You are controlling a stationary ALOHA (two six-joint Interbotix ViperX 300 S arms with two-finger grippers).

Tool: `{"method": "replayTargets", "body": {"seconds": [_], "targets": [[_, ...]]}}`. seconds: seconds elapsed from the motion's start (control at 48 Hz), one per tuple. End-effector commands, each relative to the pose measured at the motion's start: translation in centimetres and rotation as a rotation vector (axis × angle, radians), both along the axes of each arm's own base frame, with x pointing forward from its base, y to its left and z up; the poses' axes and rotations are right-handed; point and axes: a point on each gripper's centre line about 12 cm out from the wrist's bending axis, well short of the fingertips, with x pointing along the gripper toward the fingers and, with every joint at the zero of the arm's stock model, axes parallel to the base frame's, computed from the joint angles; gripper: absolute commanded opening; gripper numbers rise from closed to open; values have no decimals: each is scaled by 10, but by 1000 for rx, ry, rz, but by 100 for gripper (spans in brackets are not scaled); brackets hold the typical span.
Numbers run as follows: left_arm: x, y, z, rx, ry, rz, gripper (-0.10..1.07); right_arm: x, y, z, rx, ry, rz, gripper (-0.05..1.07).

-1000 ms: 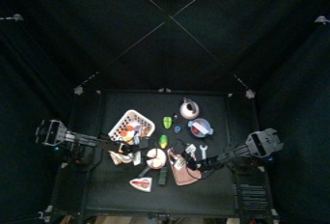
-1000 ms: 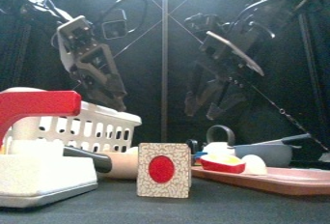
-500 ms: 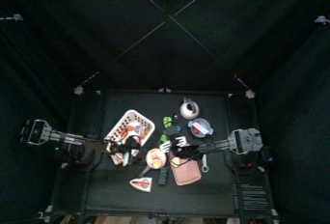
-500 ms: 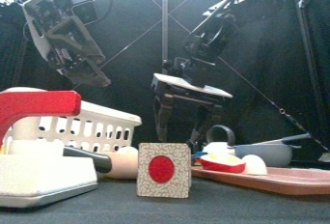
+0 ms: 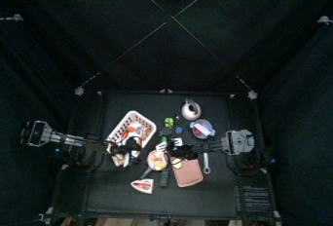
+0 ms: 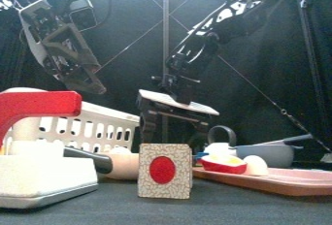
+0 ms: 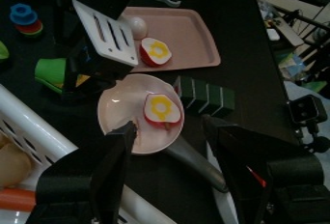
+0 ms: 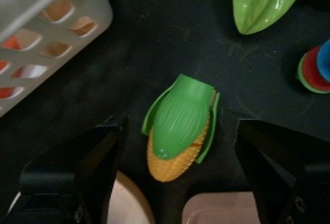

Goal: Grab corn

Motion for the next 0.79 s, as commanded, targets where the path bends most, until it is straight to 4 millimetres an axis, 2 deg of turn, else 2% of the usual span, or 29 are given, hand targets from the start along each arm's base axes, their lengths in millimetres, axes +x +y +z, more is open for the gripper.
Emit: {"method": "replayTargets", "body": {"seconds": [0.0,0.292,0.604,0.771], "targets": [[2,1,6,-1,-21,3,92,2,-3,8,-1,-23,0,104],[2,2,5,-1,-18,5,92,-1,-2,5,-1,-9,14,101],[2,2,5,-4,-18,10,92,1,3,9,22,17,59,72],[2,2,5,-2,-17,9,92,2,2,25,5,6,90,68]]}}
